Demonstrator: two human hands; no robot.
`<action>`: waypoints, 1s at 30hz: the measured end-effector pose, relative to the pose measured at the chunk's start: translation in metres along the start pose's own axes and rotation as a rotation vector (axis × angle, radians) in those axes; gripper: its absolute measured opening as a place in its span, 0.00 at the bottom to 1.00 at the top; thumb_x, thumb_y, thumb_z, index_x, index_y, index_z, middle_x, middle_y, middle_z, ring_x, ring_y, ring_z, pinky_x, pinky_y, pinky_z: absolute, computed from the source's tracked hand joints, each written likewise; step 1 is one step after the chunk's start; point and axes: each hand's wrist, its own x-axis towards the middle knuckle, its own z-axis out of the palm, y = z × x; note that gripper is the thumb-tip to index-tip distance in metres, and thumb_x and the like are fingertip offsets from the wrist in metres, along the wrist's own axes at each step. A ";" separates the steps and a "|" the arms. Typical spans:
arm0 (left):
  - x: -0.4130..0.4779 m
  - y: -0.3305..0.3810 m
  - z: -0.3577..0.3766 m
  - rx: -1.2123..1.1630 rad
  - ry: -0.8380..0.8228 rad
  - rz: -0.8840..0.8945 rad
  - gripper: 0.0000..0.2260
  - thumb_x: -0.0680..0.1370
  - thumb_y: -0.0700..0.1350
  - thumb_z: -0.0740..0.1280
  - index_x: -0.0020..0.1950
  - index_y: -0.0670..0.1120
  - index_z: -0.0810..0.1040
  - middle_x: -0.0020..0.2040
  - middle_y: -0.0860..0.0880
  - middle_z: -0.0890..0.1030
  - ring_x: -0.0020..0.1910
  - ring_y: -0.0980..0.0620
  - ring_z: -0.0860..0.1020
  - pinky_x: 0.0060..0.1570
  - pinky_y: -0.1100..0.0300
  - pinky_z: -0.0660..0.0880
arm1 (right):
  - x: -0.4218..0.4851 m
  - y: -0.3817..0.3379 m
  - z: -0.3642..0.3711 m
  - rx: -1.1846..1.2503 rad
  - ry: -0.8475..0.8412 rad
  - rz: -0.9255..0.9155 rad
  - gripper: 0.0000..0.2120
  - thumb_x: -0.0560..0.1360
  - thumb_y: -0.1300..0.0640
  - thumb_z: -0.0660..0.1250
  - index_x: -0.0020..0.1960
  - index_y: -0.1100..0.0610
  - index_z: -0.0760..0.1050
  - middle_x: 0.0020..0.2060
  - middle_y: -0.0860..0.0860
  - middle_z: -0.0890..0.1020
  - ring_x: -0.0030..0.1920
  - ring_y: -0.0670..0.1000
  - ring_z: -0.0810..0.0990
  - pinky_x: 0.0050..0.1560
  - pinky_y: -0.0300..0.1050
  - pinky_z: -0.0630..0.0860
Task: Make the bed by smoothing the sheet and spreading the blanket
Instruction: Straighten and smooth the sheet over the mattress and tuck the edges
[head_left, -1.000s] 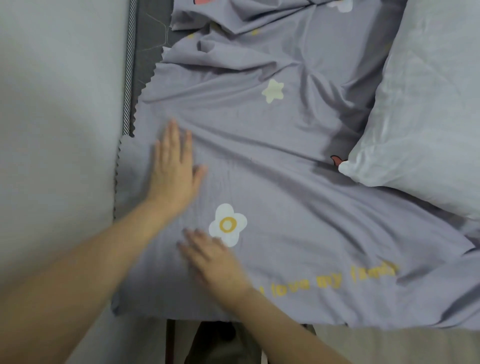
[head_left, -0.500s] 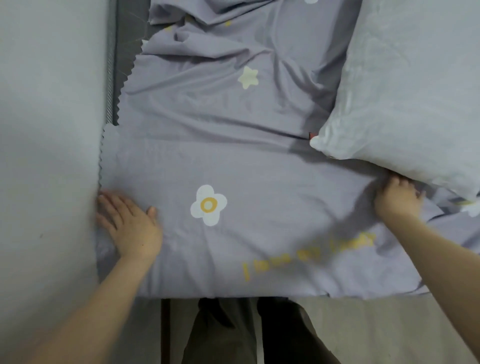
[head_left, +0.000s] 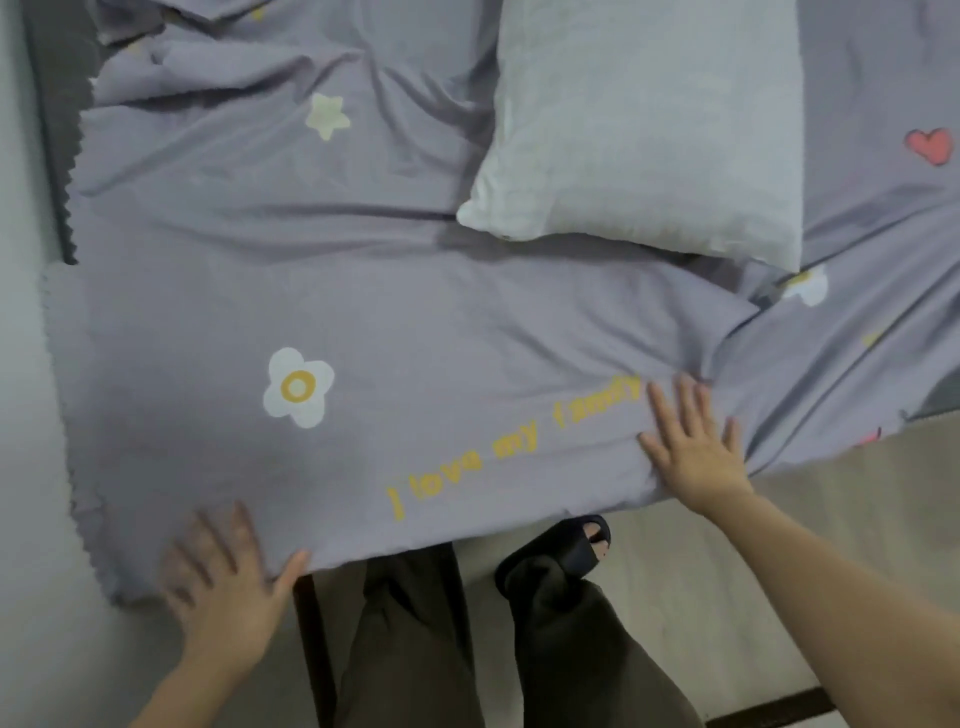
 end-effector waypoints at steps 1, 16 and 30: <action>-0.003 -0.003 -0.004 -0.040 -0.017 -0.053 0.55 0.62 0.81 0.34 0.80 0.47 0.41 0.78 0.37 0.41 0.76 0.31 0.43 0.68 0.29 0.46 | -0.001 0.018 0.002 0.066 0.016 0.120 0.32 0.77 0.33 0.42 0.73 0.37 0.27 0.74 0.42 0.30 0.77 0.52 0.35 0.74 0.64 0.41; -0.079 0.228 0.034 -0.024 0.053 -0.043 0.39 0.77 0.68 0.47 0.79 0.48 0.40 0.79 0.41 0.39 0.76 0.32 0.46 0.69 0.28 0.48 | -0.039 0.102 0.012 0.253 0.063 0.208 0.30 0.79 0.35 0.39 0.73 0.39 0.26 0.74 0.45 0.29 0.75 0.46 0.30 0.72 0.62 0.33; -0.065 0.466 -0.043 -0.071 0.317 1.005 0.28 0.82 0.55 0.51 0.72 0.34 0.68 0.75 0.39 0.64 0.73 0.41 0.66 0.71 0.49 0.61 | 0.048 0.186 -0.078 0.117 0.167 -0.022 0.34 0.79 0.43 0.58 0.77 0.41 0.41 0.78 0.54 0.46 0.77 0.59 0.50 0.71 0.57 0.60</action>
